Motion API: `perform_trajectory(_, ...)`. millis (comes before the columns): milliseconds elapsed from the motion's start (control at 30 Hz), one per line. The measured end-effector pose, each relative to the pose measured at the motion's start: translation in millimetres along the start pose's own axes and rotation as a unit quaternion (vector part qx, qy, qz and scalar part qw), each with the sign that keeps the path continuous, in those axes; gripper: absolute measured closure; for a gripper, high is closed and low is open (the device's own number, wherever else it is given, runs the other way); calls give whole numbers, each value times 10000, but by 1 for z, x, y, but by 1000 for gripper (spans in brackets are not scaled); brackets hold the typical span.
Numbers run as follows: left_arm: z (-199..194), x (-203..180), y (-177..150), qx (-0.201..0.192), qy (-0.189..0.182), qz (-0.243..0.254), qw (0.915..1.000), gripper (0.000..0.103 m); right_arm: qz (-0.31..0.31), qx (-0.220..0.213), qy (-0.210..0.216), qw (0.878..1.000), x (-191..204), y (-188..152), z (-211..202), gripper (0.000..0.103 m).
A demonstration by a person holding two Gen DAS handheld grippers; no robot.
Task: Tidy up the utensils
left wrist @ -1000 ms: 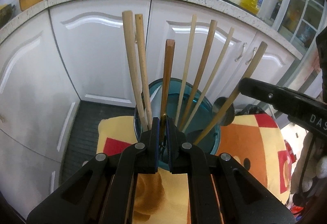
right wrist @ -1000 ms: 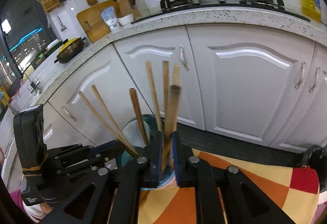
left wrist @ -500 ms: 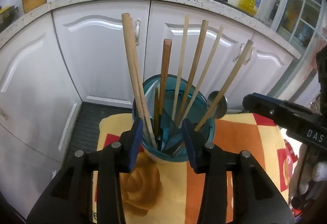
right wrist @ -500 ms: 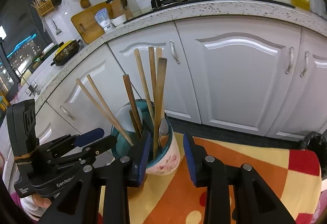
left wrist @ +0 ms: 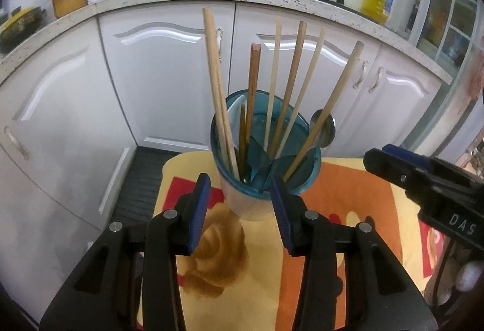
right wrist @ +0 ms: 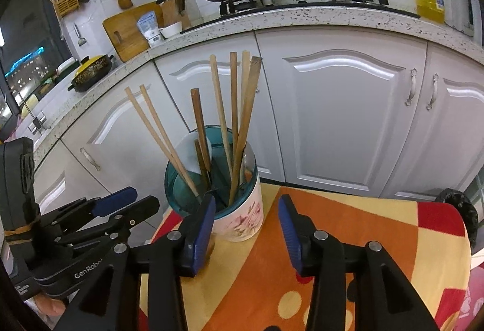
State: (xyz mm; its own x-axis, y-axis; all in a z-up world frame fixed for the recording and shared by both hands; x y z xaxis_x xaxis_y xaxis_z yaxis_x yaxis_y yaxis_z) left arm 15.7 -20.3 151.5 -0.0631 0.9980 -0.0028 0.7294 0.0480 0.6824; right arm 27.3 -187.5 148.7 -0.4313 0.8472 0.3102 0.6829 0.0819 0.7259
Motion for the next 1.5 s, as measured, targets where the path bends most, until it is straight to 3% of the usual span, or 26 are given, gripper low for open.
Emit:
perform_trajectory(867, -67, -4, -17, -800, 535, 127, 9953, 63, -82, -380, -123, 9992, 28, -10, -32, 53)
perform_trajectory(1500, -71, 0, -18, -777, 645, 84, 9948, 63, -120, -337, -98, 9993, 34, -13, -33, 52)
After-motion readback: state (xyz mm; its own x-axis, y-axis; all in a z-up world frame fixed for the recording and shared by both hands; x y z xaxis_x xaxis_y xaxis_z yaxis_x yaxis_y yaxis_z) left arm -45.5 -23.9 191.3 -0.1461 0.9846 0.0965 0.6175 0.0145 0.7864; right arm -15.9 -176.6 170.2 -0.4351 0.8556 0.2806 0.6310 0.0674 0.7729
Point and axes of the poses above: each gripper's, at about its wrist camera, not at the fingertips, and z roughly the way its jaws point, x to its left, y to its top, the point moved 1 cm from there along z, roughly the way its jaws point, and after that the axes turned 8 degrees about y, right-handed, at the moved point
